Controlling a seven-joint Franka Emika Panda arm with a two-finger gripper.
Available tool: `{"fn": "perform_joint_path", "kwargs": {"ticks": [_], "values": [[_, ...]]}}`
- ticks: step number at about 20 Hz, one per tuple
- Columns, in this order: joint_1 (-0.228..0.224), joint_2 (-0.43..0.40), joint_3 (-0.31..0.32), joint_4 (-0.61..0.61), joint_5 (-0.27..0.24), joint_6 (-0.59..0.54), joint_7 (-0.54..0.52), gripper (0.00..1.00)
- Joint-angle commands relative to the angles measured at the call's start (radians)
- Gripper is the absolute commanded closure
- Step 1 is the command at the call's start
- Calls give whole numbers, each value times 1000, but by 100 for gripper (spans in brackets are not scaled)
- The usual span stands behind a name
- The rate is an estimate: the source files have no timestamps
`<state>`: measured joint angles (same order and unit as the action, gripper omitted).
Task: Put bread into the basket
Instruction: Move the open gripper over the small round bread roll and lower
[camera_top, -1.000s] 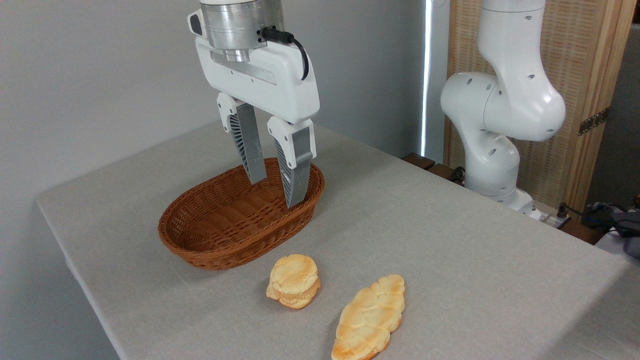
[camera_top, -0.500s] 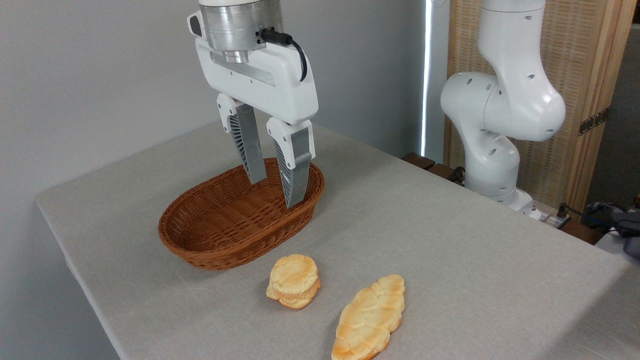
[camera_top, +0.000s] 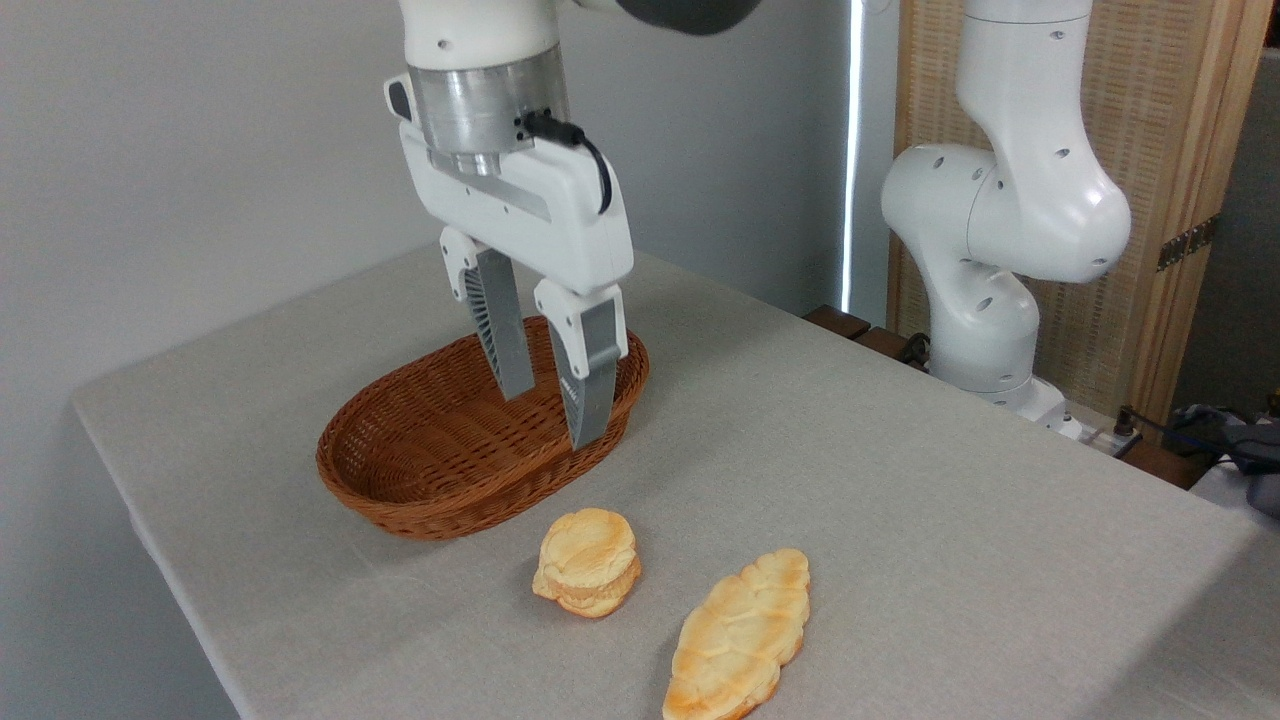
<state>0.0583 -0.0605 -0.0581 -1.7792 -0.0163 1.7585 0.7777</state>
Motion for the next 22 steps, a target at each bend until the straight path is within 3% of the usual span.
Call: {"fn": "perform_joint_path", "kwargs": {"ticks": [1, 10, 14, 22], "values": [[-5, -27, 4, -130, 1, 161, 18, 0], [-9, -21, 4, -278, 2, 334, 28, 0], [-8, -16, 6, -307, 12, 334, 107, 0], [-9, 2, -5, -333, 4, 345, 135, 0]]}}
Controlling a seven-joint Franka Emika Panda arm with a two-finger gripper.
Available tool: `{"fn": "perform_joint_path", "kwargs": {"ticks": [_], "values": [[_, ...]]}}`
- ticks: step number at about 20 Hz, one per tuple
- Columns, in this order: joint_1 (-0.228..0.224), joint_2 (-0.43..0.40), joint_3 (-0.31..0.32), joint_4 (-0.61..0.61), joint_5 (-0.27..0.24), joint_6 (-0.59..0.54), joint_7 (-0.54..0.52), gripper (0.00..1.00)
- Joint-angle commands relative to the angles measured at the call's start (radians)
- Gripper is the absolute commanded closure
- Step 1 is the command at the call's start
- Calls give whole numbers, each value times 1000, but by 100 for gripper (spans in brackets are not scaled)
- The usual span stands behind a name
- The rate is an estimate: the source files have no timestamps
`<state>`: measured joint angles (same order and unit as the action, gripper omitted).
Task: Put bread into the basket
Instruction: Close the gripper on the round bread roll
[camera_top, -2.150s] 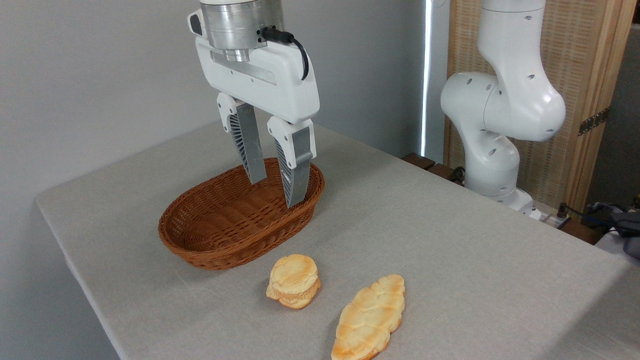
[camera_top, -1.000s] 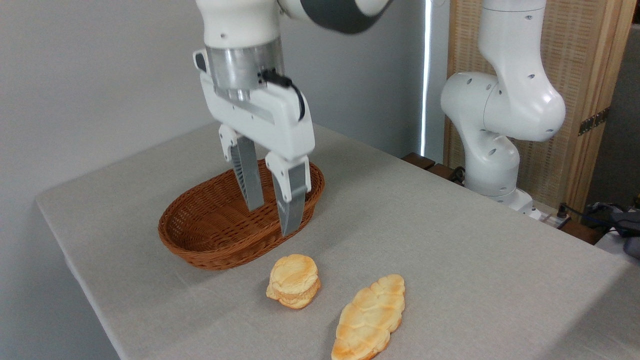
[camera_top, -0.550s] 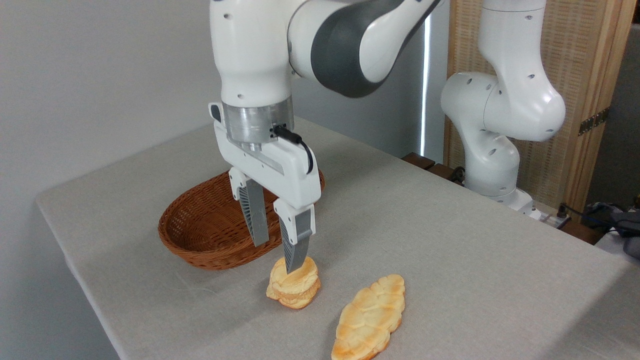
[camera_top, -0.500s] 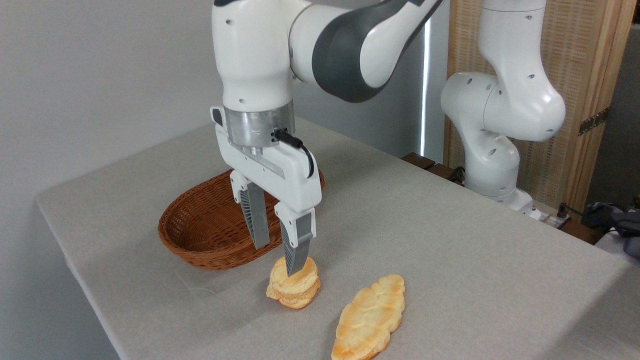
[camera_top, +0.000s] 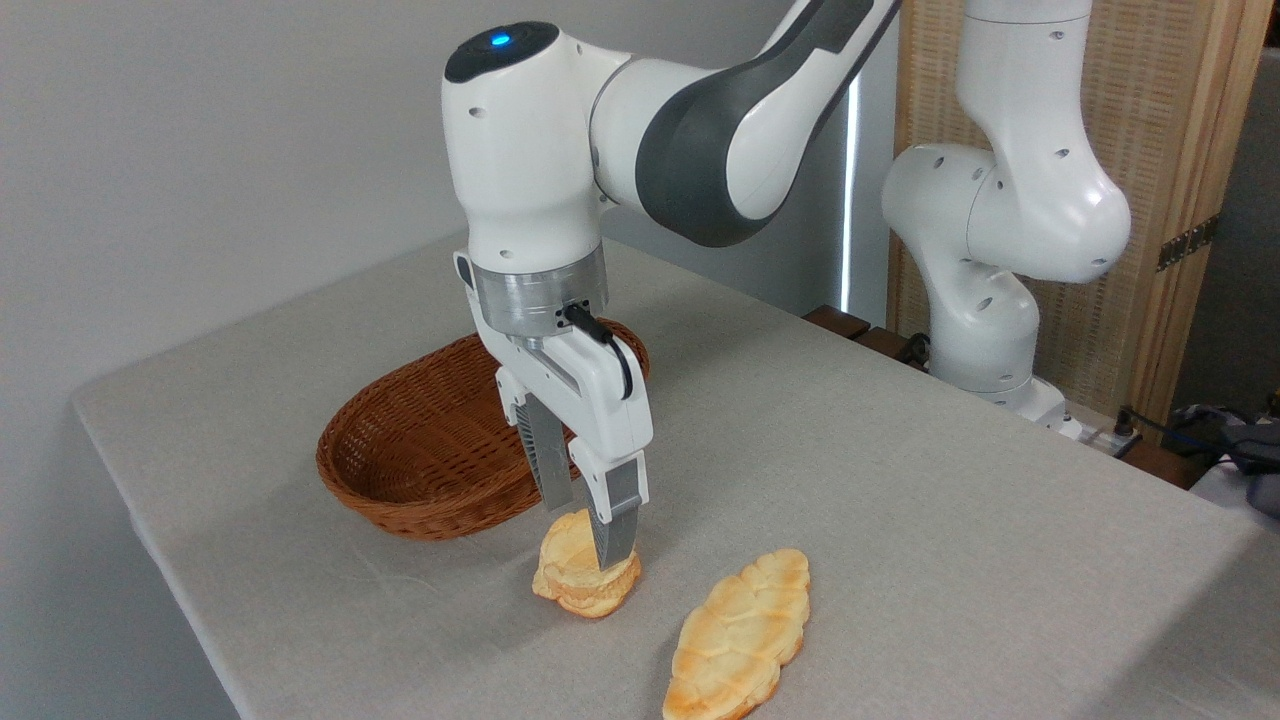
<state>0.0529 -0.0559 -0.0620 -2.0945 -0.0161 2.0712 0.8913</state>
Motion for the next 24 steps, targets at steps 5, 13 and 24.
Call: {"fn": "perform_joint_path", "kwargs": {"ticks": [5, 13, 24], "values": [[-4, 8, -2, -36, 11, 72, 26, 0], [-4, 16, -10, -65, 13, 121, 81, 0], [-2, 27, -5, -65, 15, 165, 167, 0]]}}
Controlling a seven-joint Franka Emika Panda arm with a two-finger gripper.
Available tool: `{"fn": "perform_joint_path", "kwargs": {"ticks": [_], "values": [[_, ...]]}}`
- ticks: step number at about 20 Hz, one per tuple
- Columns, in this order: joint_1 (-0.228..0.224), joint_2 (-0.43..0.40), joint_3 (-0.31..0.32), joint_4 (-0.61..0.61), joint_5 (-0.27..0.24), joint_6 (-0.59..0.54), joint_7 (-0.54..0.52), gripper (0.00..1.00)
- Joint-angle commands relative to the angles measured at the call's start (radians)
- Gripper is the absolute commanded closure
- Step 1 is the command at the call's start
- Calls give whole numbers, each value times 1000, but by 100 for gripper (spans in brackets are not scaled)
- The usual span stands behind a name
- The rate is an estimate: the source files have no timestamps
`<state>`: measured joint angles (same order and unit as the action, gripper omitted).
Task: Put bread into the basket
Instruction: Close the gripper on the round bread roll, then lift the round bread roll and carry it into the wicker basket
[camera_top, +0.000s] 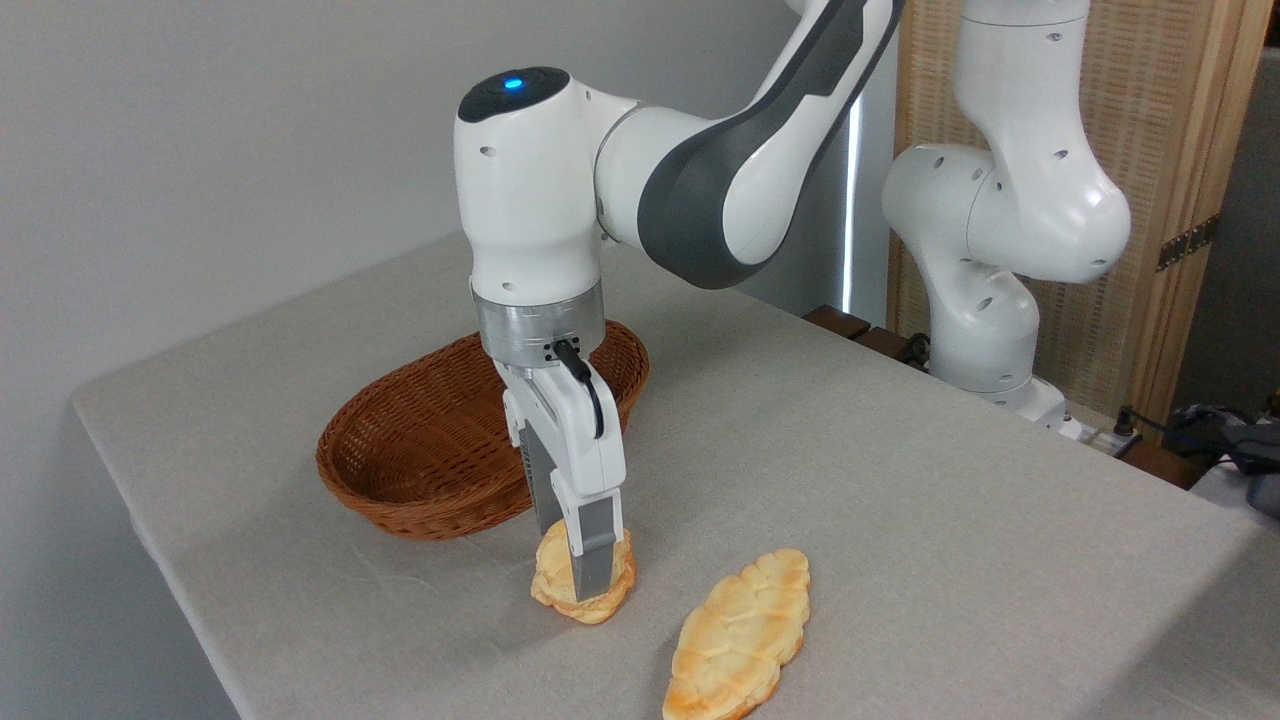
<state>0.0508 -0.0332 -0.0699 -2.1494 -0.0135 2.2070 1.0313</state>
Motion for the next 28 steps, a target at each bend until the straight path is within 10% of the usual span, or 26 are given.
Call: {"fn": "perform_joint_path", "kwargs": {"ticks": [1, 20, 21, 23, 28], "values": [[0, 6, 2, -10, 12, 30, 33, 0], [0, 26, 6, -44, 78, 28, 159, 0], [0, 26, 2, -47, 78, 28, 158, 5], [0, 26, -1, -47, 70, 25, 159, 62], [0, 24, -2, -46, 73, 22, 190, 76]]}}
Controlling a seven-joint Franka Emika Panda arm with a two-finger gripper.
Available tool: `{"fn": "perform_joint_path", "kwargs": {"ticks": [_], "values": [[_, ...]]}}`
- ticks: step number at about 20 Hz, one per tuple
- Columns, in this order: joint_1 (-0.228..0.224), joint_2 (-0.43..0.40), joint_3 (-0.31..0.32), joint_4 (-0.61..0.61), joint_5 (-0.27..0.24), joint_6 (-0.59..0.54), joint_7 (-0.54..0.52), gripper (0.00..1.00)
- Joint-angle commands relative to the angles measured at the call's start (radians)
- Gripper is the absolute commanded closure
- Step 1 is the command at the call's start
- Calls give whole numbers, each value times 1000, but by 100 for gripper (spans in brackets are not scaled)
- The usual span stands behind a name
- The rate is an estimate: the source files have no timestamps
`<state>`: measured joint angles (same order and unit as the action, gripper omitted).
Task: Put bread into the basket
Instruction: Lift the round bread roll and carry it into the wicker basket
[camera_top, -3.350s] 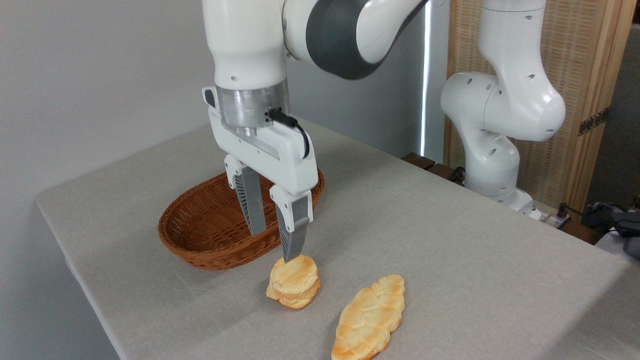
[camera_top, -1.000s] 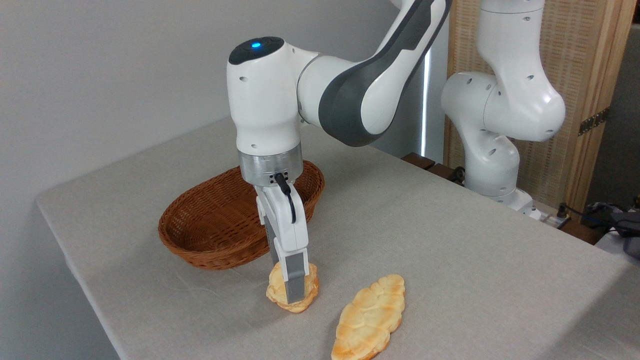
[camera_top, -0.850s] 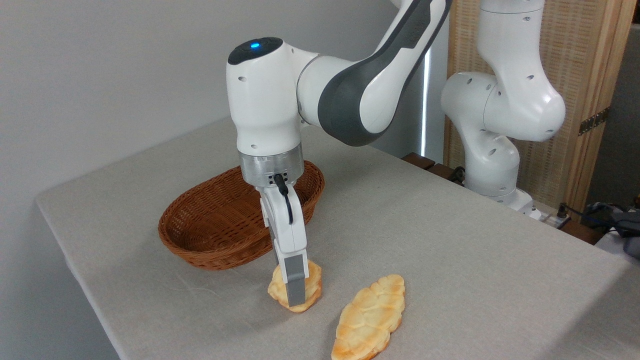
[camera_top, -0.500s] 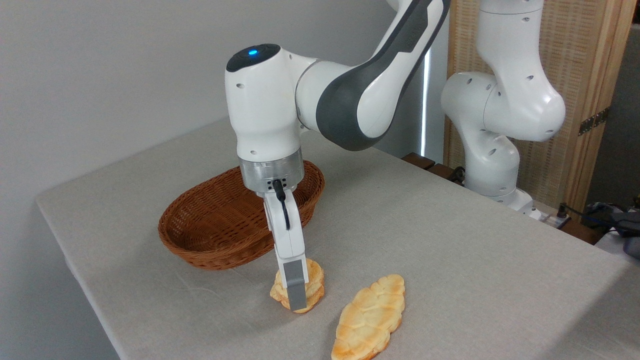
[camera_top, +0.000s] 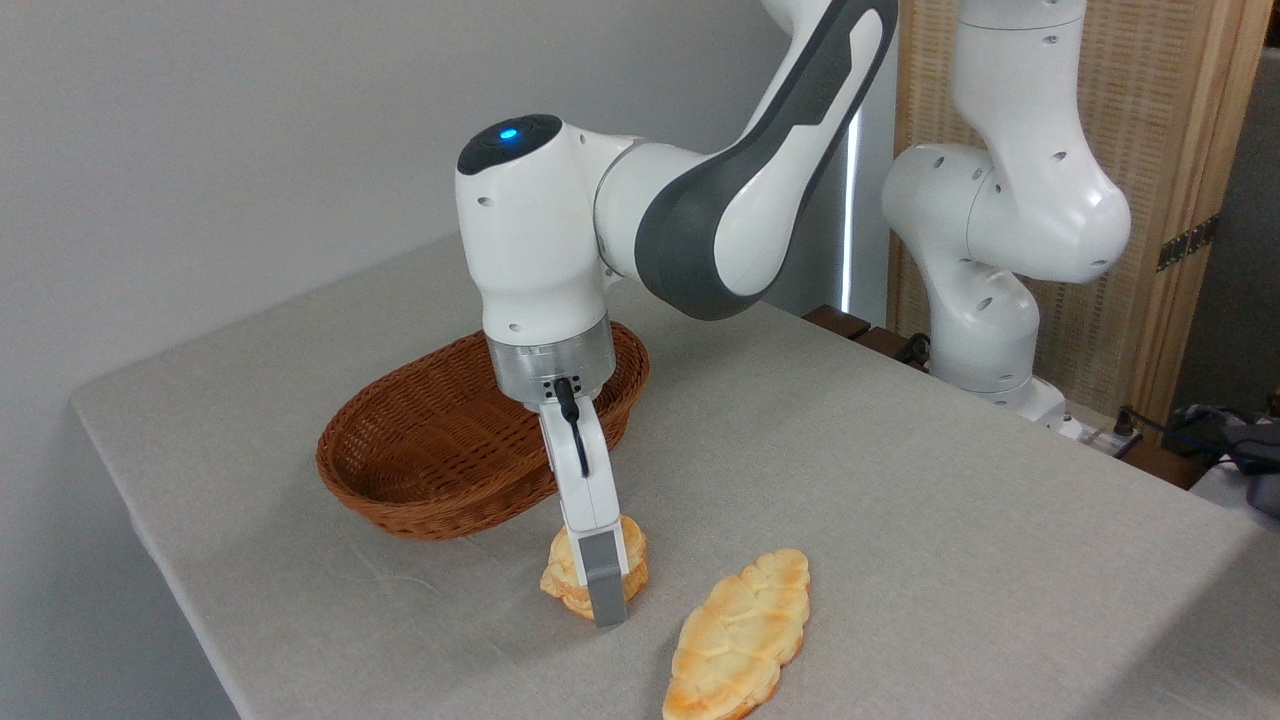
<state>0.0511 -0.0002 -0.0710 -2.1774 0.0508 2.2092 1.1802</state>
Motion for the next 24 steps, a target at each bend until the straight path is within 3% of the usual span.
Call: {"fn": "perform_joint_path", "kwargs": {"ticks": [1, 12, 15, 17, 20, 24], "values": [[0, -9, -1, -18, 9, 20, 50, 76], [0, -18, -1, -12, 9, 20, 41, 73], [0, -24, -3, 2, -29, 20, -13, 74], [0, -27, -1, 56, -86, 18, -85, 74], [0, -26, 10, 131, -250, 18, -187, 74], [-3, -40, -2, 156, -423, 12, -365, 74]]}}
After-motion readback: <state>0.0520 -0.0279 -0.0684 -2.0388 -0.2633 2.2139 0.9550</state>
